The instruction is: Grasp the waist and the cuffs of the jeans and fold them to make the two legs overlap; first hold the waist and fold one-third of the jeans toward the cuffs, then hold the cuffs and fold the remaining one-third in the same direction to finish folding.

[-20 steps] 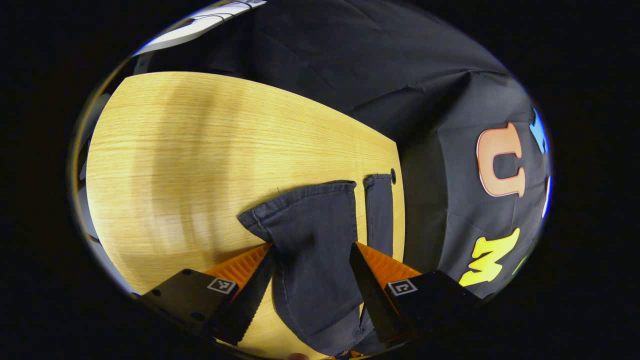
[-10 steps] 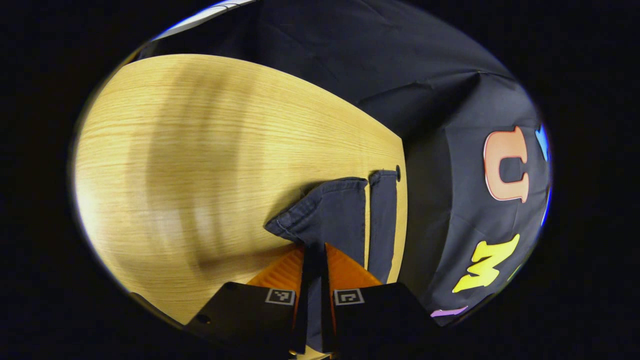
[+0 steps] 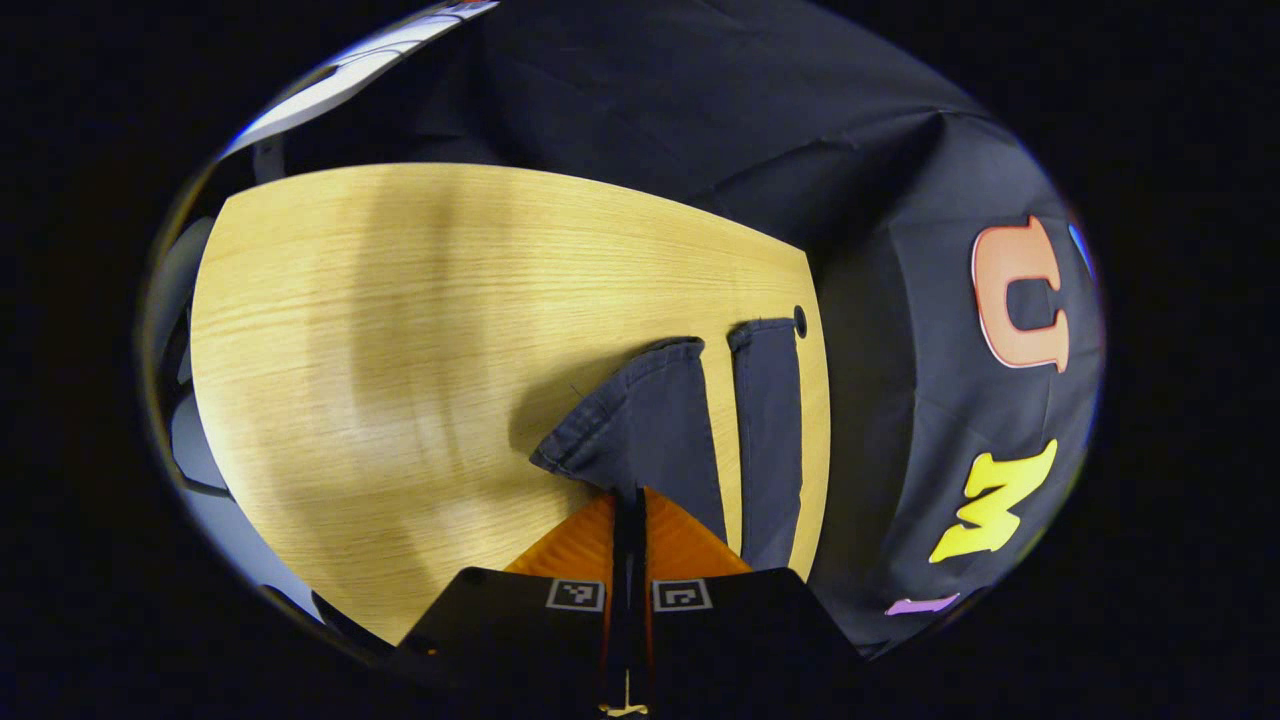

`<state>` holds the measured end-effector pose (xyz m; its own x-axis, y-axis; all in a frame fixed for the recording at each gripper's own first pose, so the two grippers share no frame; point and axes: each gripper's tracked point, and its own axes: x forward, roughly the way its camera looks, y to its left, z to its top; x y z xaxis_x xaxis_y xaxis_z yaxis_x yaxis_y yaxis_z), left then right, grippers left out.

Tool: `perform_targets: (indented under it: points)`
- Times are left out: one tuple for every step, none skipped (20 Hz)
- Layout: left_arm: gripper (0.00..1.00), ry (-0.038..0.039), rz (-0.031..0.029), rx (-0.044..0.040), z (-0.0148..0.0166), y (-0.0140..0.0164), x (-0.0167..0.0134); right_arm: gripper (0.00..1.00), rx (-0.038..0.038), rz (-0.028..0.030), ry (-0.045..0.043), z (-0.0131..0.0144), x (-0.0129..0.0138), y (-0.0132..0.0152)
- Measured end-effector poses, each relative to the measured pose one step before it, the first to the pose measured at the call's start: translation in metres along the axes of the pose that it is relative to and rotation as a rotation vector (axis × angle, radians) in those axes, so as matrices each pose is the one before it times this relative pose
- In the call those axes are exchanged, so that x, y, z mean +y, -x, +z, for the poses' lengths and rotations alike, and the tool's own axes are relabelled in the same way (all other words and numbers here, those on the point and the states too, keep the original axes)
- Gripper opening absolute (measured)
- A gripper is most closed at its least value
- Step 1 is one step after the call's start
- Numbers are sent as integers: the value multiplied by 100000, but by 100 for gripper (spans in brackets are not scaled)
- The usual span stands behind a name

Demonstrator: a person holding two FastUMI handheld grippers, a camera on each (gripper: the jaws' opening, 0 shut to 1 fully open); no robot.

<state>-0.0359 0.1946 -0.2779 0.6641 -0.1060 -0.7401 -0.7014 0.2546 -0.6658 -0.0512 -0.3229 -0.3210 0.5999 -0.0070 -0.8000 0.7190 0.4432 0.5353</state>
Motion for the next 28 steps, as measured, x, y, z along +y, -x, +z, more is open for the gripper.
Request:
perform_targets:
  points:
    - [4,-1417,-412,474,177,361,-775,0,-321,1784,1015,317,953,654]
    - [4,-1213,-387,321,288,335,-830,1,-459,2011,1151,458,1039,752]
    - [4,-1463,-783,214,405,320,-891,1,-615,2234,1442,596,1160,660]
    - [4,-1976,-651,556,388,182,-925,1,-754,1666,1535,660,922,532]
    - [4,-2568,-890,423,240,258,-777,1,-409,1681,1518,480,903,431]
    - [4,-3247,114,438,354,96,-687,1,-115,1461,1632,495,914,279]
    - [4,-3300,-212,350,526,-9,-721,0,83,935,1968,206,824,270]
    - [4,-3322,-275,332,466,35,-780,1,141,868,2086,382,794,63]
    - [4,-3474,25,500,556,-60,-695,1,224,960,973,284,893,28]
    - [4,-3597,-114,314,388,-236,-838,1,228,1256,-145,426,996,73]
    - [4,-3938,178,350,371,-310,-796,1,472,1367,-441,386,883,-40]
    - [4,-2590,-361,881,424,-402,-788,1,226,1095,-391,508,753,-144]
    - [4,1203,-2243,1062,525,-674,-1311,1,39,271,657,497,486,-412]
    - [4,2176,-2641,573,783,-551,-1531,1,430,-623,1337,434,146,-466]
    - [4,125,-633,153,817,-524,-610,1,400,-558,817,162,407,-564]
    - [4,-1285,516,259,571,-766,-352,1,431,-377,174,282,432,-630]
    - [4,-1427,-8,307,567,-763,-453,1,336,-195,508,334,621,-656]
    - [4,-848,-566,150,582,-685,-795,1,280,-136,1112,356,479,-688]
    - [4,-708,-473,445,667,-737,-800,1,15,-178,1702,453,434,-858]
    - [4,-1227,414,571,497,-707,-500,0,83,5,1495,481,587,-844]
    - [4,-1491,751,627,486,-836,-369,1,429,-304,1054,439,560,-707]
    - [4,-2088,615,596,399,-832,-395,1,405,-75,331,446,510,-823]
    - [4,-1826,834,618,294,-999,-304,1,201,-227,-113,481,408,-776]
    - [4,-669,780,643,366,-884,-114,1,211,-554,-280,434,94,-996]
    - [4,-128,991,467,374,-916,8,1,107,-558,-960,228,81,-1074]
    - [4,179,792,594,265,-939,193,1,139,-518,-1184,241,7,-896]
    - [4,456,563,359,324,-849,111,1,-147,-368,-895,188,-21,-1113]
    - [4,132,668,481,218,-875,221,1,69,-353,145,137,-72,-975]
